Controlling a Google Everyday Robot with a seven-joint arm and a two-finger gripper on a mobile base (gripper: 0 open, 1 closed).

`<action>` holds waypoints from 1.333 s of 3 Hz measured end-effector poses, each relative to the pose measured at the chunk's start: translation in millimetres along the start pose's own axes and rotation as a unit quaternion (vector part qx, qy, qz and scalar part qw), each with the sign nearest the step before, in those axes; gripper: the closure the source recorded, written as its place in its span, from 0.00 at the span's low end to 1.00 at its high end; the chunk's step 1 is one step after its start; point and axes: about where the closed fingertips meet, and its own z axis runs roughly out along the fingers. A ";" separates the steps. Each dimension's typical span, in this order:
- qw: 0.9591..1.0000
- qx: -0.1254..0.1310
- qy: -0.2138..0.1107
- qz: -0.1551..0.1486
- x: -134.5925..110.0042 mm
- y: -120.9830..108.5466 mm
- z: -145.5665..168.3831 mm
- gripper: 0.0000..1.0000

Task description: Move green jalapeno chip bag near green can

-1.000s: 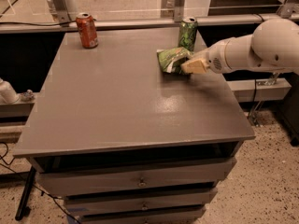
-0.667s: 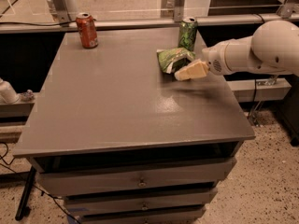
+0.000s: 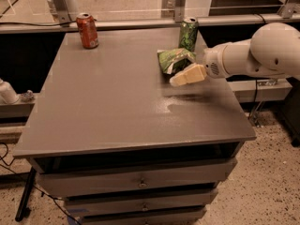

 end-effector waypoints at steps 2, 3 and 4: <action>0.999 0.017 -0.008 -0.039 -33.7 -37.6 -57.1 0.00; 0.996 0.038 -0.008 -0.077 -61.2 -71.9 -97.3 0.00; 0.992 0.067 -0.023 -0.101 -87.4 -103.4 -141.9 0.00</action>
Offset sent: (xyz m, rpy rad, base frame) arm 0.0095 -0.0895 0.1284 -0.1286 -0.1641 -0.0028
